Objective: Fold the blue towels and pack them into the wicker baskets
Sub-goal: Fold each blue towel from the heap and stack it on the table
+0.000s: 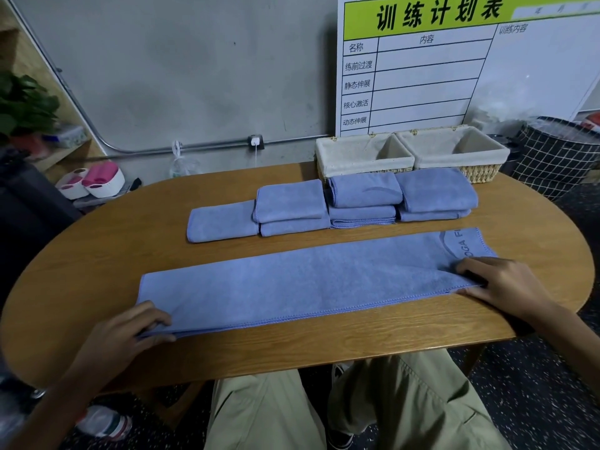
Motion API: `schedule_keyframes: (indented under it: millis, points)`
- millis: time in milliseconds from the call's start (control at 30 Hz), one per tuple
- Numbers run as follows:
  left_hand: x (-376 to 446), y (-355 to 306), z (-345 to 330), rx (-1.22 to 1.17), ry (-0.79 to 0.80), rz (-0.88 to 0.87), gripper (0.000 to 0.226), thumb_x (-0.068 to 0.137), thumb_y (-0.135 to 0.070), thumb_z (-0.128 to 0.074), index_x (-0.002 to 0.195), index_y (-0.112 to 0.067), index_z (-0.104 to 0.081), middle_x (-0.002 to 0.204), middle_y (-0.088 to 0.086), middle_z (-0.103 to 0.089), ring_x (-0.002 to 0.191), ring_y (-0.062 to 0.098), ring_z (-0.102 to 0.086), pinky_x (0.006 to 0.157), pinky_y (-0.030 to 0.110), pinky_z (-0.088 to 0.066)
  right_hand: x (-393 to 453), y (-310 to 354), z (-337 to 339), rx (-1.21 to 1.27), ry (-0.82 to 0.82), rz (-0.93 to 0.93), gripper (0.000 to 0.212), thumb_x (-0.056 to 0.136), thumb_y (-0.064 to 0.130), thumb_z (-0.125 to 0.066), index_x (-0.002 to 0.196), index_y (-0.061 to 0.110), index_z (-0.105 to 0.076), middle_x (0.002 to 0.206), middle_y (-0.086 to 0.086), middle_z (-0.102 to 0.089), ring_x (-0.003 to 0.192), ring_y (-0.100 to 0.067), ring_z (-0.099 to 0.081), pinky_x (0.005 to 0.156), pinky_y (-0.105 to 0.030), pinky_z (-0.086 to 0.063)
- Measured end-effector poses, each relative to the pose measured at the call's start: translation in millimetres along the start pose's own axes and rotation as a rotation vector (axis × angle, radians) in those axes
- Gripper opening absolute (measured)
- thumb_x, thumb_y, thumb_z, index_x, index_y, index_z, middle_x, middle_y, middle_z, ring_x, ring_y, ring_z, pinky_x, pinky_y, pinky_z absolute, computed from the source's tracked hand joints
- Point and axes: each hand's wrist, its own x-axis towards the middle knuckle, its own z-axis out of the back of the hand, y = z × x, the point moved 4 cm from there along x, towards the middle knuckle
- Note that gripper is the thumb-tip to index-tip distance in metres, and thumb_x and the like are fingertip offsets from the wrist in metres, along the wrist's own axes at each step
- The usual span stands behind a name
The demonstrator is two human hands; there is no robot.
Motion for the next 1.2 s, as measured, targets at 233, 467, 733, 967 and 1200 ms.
schedule_keyframes:
  millis: [233, 467, 733, 967, 1200]
  points:
    - [-0.8, -0.1, 0.2, -0.038, 0.011, 0.011, 0.042, 0.091, -0.071, -0.047, 0.087, -0.033, -0.065, 0.087, -0.025, -0.056, 0.072, -0.003, -0.058, 0.056, 0.019, -0.041, 1.8, 0.5, -1.0, 0.001, 0.020, 0.013, 0.056, 0.092, 0.077, -0.024, 0.106, 0.034, -0.057, 0.096, 0.003, -0.076, 0.069, -0.023, -0.072, 0.047, -0.025, -0.042]
    - [-0.8, -1.3, 1.3, -0.040, 0.035, 0.011, 0.033, 0.090, -0.070, -0.049, 0.088, -0.039, -0.061, 0.087, -0.027, -0.054, 0.076, -0.007, -0.057, 0.056, 0.016, -0.040, 2.0, 2.1, 0.3, 0.008, 0.049, 0.009, 0.054, 0.092, 0.077, -0.026, 0.104, 0.034, -0.056, 0.095, 0.004, -0.075, 0.067, -0.021, -0.071, 0.046, -0.023, -0.042]
    - [-1.4, -1.7, 0.6, -0.053, 0.036, 0.031, 0.034, 0.091, -0.070, -0.048, 0.087, -0.039, -0.062, 0.086, -0.027, -0.055, 0.074, -0.005, -0.057, 0.056, 0.015, -0.039, 5.1, 5.8, 0.6, -0.038, 0.083, -0.012, 0.035, 0.083, 0.058, -0.047, 0.106, 0.034, -0.056, 0.090, 0.003, -0.075, 0.066, -0.022, -0.071, 0.048, -0.020, -0.033]
    - [-1.9, -1.2, 0.1, -0.021, 0.037, 0.035, 0.040, 0.091, -0.071, -0.046, 0.087, -0.035, -0.065, 0.087, -0.025, -0.056, 0.074, -0.004, -0.057, 0.055, 0.014, -0.038, 4.3, 6.0, -0.1, -0.037, 0.116, -0.005, 0.032, 0.083, 0.055, -0.048, 0.107, 0.035, -0.053, 0.085, 0.004, -0.073, 0.064, -0.021, -0.069, 0.046, -0.022, -0.036]
    - [-0.6, -3.6, 1.8, -0.045, 0.036, 0.046, 0.035, 0.089, -0.071, -0.048, 0.087, -0.039, -0.063, 0.088, -0.025, -0.057, 0.077, -0.006, -0.058, 0.058, 0.012, -0.038, 4.4, 5.4, -0.9, -0.033, 0.112, 0.008, 0.031, 0.083, 0.054, -0.048, 0.107, 0.034, -0.054, 0.084, 0.004, -0.072, 0.062, -0.021, -0.068, 0.046, -0.023, -0.038]
